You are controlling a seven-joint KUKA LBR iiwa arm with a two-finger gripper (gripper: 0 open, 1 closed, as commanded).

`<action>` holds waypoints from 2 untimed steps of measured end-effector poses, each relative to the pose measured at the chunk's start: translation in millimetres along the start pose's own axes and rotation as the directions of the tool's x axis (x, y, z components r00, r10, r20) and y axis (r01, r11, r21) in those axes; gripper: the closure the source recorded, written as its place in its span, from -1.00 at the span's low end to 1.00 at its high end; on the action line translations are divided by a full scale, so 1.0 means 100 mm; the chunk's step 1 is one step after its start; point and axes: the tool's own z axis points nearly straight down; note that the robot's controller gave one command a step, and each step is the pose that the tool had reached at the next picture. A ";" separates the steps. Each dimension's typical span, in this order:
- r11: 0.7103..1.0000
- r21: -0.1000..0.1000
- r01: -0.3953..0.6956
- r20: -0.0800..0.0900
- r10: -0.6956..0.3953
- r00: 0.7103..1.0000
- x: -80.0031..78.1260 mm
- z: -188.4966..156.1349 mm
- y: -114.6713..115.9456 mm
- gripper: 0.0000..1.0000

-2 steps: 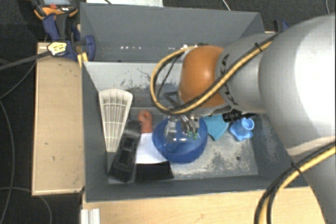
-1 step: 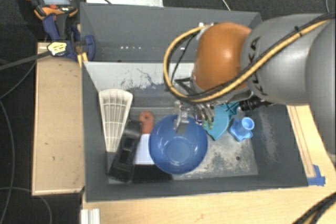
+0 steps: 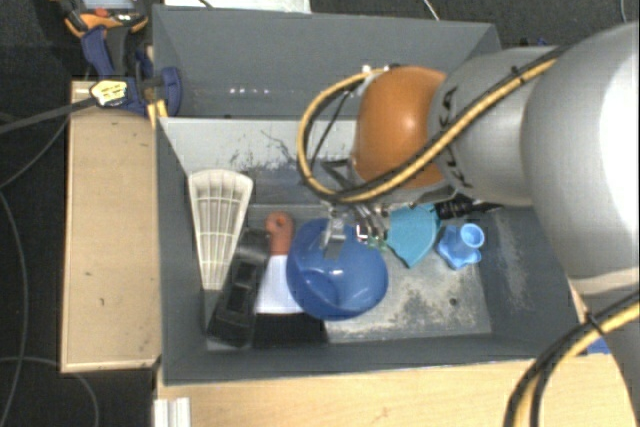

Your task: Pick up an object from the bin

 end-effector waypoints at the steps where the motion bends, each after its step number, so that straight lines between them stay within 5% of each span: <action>1: 0.997 0.004 -0.073 -0.011 0.073 0.997 0.06 -0.68 -0.03 1.00; 2: 0.998 0.000 -0.068 0.000 0.068 0.998 -0.06 -0.93 -0.10 1.00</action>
Offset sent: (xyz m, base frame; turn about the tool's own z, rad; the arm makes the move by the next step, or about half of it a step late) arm 0.0073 -0.0170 0.0751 0.0558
